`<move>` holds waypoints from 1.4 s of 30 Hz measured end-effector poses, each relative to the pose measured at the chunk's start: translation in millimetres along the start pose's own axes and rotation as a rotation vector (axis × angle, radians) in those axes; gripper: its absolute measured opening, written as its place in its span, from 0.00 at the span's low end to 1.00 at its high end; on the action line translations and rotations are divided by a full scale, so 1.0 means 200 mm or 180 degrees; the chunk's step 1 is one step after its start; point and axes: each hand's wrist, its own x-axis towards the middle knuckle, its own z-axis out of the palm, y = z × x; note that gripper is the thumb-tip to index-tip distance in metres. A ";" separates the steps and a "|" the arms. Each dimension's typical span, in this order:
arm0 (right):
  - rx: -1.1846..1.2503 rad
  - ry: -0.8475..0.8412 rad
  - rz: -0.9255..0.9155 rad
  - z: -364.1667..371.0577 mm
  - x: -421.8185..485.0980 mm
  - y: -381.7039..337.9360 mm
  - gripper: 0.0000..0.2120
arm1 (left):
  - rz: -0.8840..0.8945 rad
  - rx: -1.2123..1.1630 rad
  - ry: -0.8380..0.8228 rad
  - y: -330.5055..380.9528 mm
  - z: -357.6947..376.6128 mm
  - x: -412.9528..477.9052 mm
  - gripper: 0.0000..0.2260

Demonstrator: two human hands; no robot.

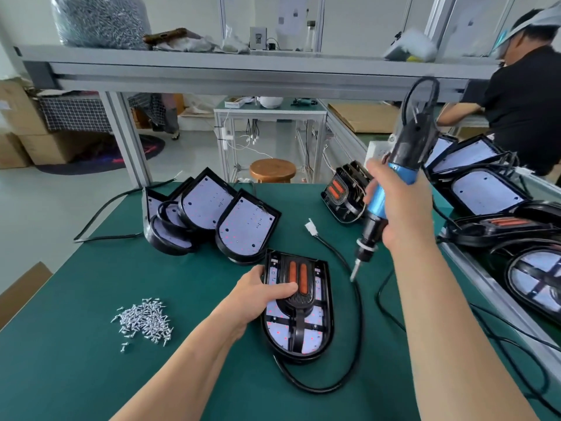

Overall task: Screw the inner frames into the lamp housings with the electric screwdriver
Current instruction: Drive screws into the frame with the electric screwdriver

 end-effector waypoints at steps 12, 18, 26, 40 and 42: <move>-0.1489 0.0353 0.1807 -0.41 0.00 0.44 0.27 | 0.0037 -0.0010 0.0046 0.01 0.02 0.00 0.27; -0.2553 0.0642 0.1236 -0.39 -0.05 0.55 0.25 | 0.0014 -0.0006 0.0189 0.00 0.02 0.00 0.19; -0.3768 0.0530 0.0560 -0.35 -0.19 0.57 0.32 | 0.0062 0.0069 0.0249 -0.03 0.01 0.00 0.16; -0.4927 -0.1371 0.0359 -0.13 -0.32 0.51 0.08 | 0.0748 0.0084 0.0822 -0.10 0.03 -0.08 0.14; -0.3942 -0.1267 0.0801 -0.13 -0.32 0.55 0.12 | 0.0854 -0.0001 0.0876 -0.11 0.03 -0.08 0.14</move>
